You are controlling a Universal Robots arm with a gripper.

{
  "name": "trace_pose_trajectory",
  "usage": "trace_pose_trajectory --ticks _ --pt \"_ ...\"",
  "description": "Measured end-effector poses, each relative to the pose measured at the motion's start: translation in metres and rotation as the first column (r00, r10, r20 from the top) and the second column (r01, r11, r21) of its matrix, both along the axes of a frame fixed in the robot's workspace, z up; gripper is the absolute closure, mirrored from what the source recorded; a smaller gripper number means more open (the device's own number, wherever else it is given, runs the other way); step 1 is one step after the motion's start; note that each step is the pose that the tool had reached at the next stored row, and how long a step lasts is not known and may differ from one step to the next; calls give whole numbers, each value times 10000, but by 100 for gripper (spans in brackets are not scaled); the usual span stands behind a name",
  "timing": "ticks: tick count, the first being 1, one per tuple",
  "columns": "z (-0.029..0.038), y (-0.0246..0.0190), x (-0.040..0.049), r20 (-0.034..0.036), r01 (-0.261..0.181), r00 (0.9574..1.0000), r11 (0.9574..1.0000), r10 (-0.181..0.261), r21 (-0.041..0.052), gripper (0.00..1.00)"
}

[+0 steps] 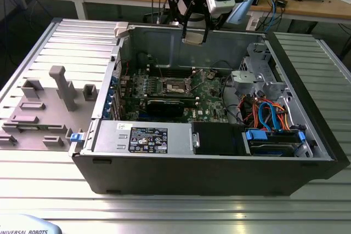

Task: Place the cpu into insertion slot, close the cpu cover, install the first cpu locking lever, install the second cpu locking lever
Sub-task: 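Place the cpu into insertion slot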

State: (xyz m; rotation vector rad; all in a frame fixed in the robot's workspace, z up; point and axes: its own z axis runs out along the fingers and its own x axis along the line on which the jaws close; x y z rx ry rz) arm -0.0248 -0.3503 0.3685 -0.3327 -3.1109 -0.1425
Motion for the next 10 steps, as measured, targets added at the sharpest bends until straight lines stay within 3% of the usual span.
trace_pose_trajectory --ticks 10 --pt "0 0 0 0 229 9997 9997 -229 0 46"
